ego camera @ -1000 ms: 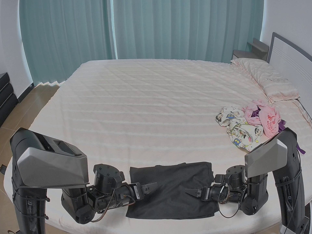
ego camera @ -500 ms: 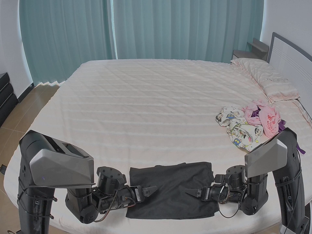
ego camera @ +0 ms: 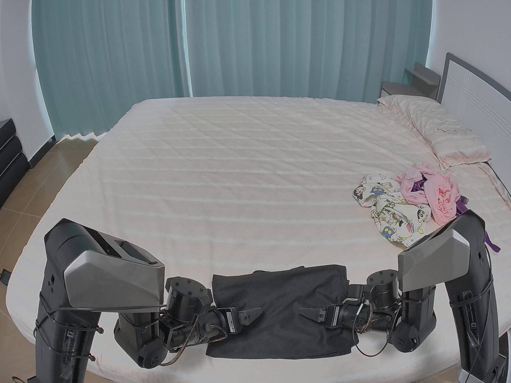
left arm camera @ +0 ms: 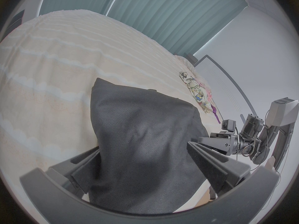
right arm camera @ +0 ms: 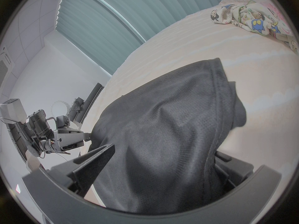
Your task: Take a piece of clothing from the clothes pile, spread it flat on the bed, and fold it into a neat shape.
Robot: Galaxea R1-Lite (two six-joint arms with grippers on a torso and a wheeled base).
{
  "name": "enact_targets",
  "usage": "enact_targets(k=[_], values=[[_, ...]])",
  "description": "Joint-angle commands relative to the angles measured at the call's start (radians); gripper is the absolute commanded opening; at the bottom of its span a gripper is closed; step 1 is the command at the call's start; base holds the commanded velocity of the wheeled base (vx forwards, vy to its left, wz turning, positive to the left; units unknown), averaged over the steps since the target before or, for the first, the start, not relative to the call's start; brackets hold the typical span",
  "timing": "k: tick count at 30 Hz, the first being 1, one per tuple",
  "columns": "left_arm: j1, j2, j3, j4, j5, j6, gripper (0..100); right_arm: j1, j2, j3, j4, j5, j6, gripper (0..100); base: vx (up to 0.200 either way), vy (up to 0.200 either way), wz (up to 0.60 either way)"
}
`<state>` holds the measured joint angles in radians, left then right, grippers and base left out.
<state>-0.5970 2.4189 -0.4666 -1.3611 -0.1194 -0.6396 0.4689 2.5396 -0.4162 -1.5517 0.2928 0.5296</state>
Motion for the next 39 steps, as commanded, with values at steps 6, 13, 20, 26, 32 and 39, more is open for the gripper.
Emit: enact_targets(k=[6,13,20,26,32,39], values=[[-0.009,0.005,0.008,-0.018,-0.003,-0.005,0,0.02,0.004,-0.032,-0.011,-0.003,0.001,0,0.0,0.0,0.0],[-0.009,0.005,0.009,-0.016,-0.003,-0.006,0,0.025,0.013,-0.039,-0.011,-0.043,0.003,0,0.0,0.0,0.0],[-0.007,-0.011,0.026,-0.018,-0.003,-0.008,0,0.025,0.005,-0.033,-0.013,-0.046,0.027,0,0.0,0.0,0.0],[-0.018,-0.043,0.045,-0.018,0.006,-0.025,0,0.022,-0.016,-0.009,-0.013,-0.046,0.038,0,0.0,0.0,0.0],[-0.026,-0.075,0.055,-0.018,0.006,-0.052,0,0.017,-0.036,0.01,-0.013,-0.046,0.04,0,0.0,-0.167,0.0],[-0.043,-0.113,0.094,-0.018,0.006,-0.052,0,0.017,-0.073,0.033,-0.013,-0.046,0.047,0,0.0,-0.2,0.0]])
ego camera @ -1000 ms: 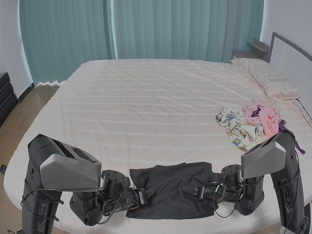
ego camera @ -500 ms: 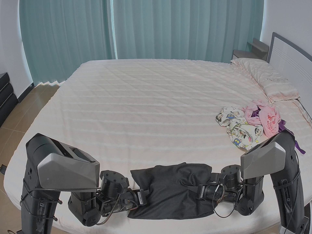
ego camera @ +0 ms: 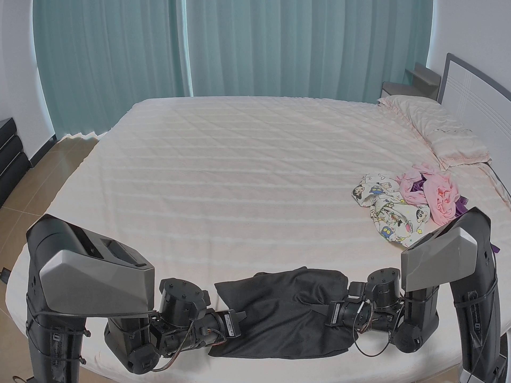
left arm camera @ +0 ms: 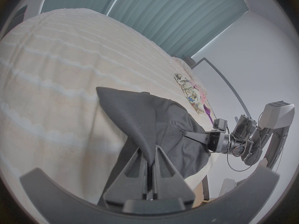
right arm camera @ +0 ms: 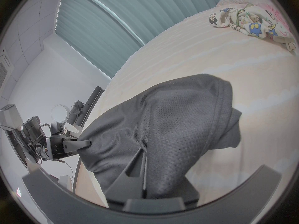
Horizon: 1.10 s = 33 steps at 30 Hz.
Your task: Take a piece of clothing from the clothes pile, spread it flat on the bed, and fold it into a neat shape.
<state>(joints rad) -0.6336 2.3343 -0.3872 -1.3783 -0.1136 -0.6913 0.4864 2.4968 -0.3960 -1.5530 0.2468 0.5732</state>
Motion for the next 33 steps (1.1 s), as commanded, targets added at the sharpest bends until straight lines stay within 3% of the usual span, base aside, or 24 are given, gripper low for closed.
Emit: enact_targets(k=[1,33], values=[[-0.008,-0.032,0.019,-0.001,0.0,-0.001,0,0.004,-0.042,0.016,-0.012,0.0,0.013,0,0.0,-0.2,0.0],[-0.04,-0.093,0.056,0.001,0.002,0.001,0,0.009,-0.078,0.035,-0.012,0.0,0.028,0,0.0,-0.2,0.0]])
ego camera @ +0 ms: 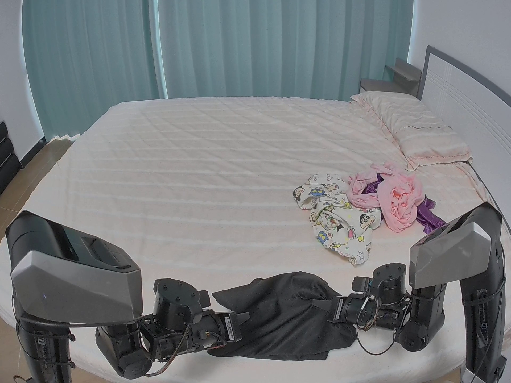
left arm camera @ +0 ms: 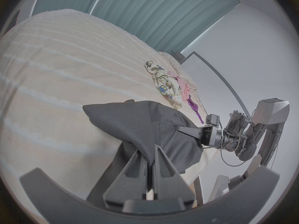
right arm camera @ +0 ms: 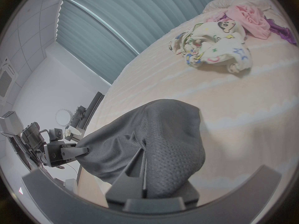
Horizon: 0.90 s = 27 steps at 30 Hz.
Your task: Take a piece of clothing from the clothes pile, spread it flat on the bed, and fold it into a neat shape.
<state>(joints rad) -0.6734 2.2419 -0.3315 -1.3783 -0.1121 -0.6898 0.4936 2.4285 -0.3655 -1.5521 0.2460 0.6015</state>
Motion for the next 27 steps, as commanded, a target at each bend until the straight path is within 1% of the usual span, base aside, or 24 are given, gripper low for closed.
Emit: enact_targets(k=[1,12,19,20,21,22,23,27], values=[[-0.002,-0.001,0.0,-0.001,0.0,-0.001,0,0.002,-0.011,0.005,-0.013,0.001,0.0,0,0.0,-0.2,0.0],[-0.002,0.008,0.014,-0.001,0.006,-0.001,0,0.014,-0.003,0.004,-0.013,0.001,0.0,0,0.0,-0.2,0.0],[0.02,0.031,0.052,-0.001,0.017,-0.002,0,0.014,0.011,0.005,-0.011,0.001,0.0,0,0.0,0.0,0.0],[0.023,0.031,0.062,-0.001,0.019,-0.001,100,0.016,0.009,0.007,-0.011,0.001,0.001,0,0.0,0.0,0.0],[0.026,0.031,0.069,-0.001,0.019,-0.001,100,0.016,0.009,0.011,-0.011,0.001,0.003,100,0.0,0.0,0.0],[0.028,0.031,0.072,-0.001,0.019,-0.001,100,0.016,0.009,0.013,-0.011,0.003,0.003,100,0.0,0.0,0.0],[0.044,0.03,0.092,-0.001,0.017,0.007,100,0.02,0.007,0.033,-0.011,0.004,-0.002,100,0.0,0.0,0.0],[0.107,0.031,0.101,-0.001,0.015,0.044,100,0.023,0.007,0.043,-0.011,0.006,0.0,100,0.0,0.0,0.0]])
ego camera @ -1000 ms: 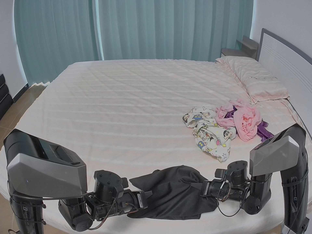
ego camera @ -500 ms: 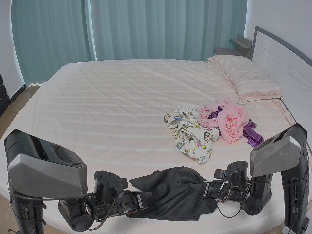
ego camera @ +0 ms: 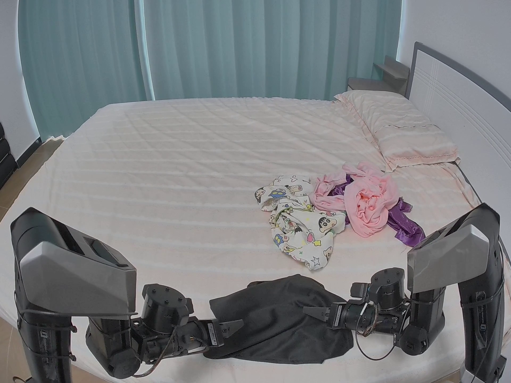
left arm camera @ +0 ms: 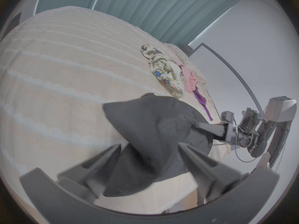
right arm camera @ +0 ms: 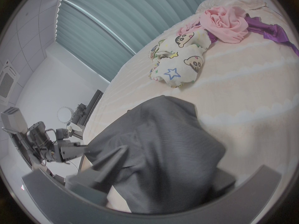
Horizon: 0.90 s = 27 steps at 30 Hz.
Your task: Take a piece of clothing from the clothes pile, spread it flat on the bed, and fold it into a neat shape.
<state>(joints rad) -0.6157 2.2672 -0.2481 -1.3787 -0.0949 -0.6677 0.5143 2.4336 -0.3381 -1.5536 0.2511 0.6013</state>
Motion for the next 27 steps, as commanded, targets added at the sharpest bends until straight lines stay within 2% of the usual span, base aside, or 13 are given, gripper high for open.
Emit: enact_targets(k=[1,5,12,18,21,27], values=[[0.067,0.006,0.016,0.0,-0.002,0.025,100,-0.002,0.004,0.013,-0.011,-0.004,-0.001,100,0.0,0.0,0.0],[0.119,0.0,0.01,0.001,0.0,0.028,100,-0.051,-0.002,0.01,-0.011,-0.006,-0.003,100,0.0,0.0,0.0],[0.119,0.0,0.012,0.001,-0.006,0.023,100,-0.132,-0.025,0.034,-0.01,-0.004,-0.008,100,0.0,0.0,0.0],[0.114,0.005,0.013,0.001,-0.011,0.022,100,-0.151,-0.03,0.034,-0.01,-0.004,-0.008,100,-0.2,0.0,0.0],[0.113,0.008,0.006,0.001,-0.014,0.0,100,-0.152,-0.028,0.03,-0.011,-0.004,-0.003,100,-0.2,0.0,0.0],[0.117,0.046,-0.091,0.004,0.015,-0.124,100,-0.158,-0.031,0.011,-0.011,-0.001,0.003,100,0.0,0.0,0.0]])
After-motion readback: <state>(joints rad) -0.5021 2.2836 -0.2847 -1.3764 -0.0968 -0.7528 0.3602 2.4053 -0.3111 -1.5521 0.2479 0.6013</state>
